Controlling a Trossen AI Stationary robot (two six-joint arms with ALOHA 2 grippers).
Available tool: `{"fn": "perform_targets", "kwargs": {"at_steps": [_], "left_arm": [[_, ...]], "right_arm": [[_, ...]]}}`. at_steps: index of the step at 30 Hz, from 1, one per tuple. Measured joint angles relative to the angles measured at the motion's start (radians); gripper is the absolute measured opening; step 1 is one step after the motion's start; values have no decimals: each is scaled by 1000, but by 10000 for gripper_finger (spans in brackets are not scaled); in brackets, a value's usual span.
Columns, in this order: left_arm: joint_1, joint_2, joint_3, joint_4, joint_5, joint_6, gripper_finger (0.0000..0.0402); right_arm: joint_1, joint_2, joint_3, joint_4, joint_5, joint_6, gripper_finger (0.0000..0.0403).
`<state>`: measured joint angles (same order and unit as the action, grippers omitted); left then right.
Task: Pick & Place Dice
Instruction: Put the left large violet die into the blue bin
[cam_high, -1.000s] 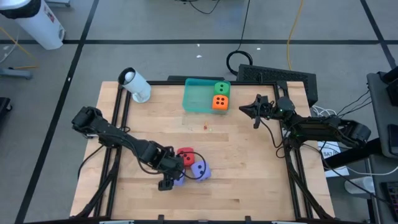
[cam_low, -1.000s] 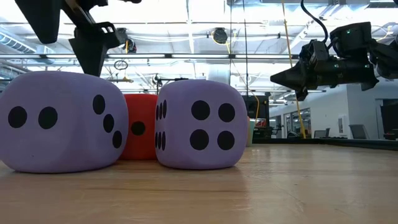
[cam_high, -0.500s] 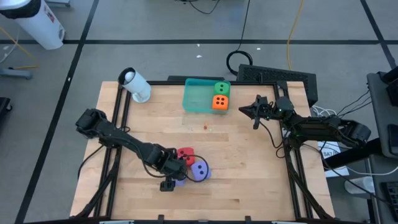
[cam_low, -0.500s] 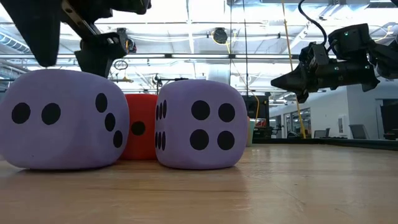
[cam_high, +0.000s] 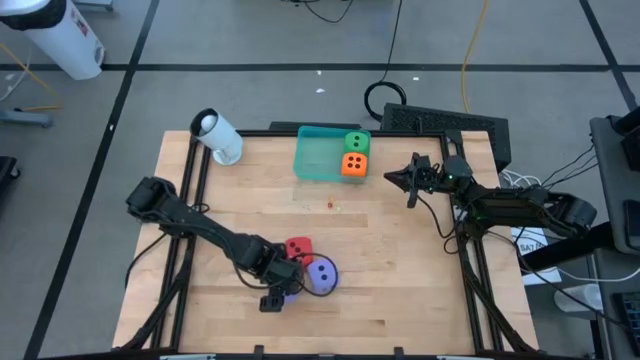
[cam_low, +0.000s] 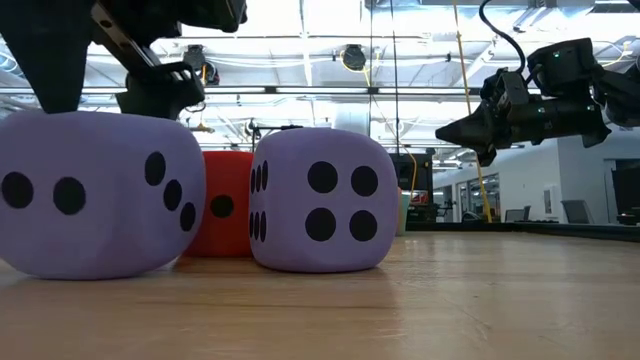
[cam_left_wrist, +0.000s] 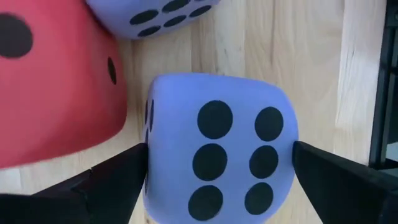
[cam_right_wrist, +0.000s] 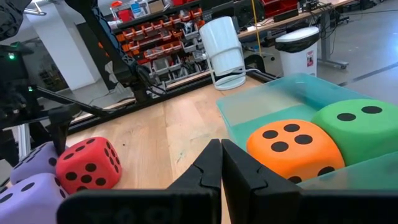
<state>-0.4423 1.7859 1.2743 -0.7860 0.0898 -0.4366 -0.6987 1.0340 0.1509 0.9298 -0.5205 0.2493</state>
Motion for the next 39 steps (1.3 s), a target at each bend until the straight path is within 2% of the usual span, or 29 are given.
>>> {"fn": "perform_targets", "kwargs": {"at_steps": [7, 19, 33, 39], "left_arm": [[-4, 60, 3, 11, 8, 12, 398], [-1, 51, -1, 63, 27, 17, 397], [1, -146, 6, 83, -115, 18, 396], [27, -219, 9, 77, -123, -11, 396]], "right_arm": [[0, 0, 0, -1, -3, 0, 0], [0, 0, 0, -8, -4, 0, 0], [0, 0, 0, -30, -5, 0, 0], [0, 0, 0, -31, -5, 0, 0]]}}
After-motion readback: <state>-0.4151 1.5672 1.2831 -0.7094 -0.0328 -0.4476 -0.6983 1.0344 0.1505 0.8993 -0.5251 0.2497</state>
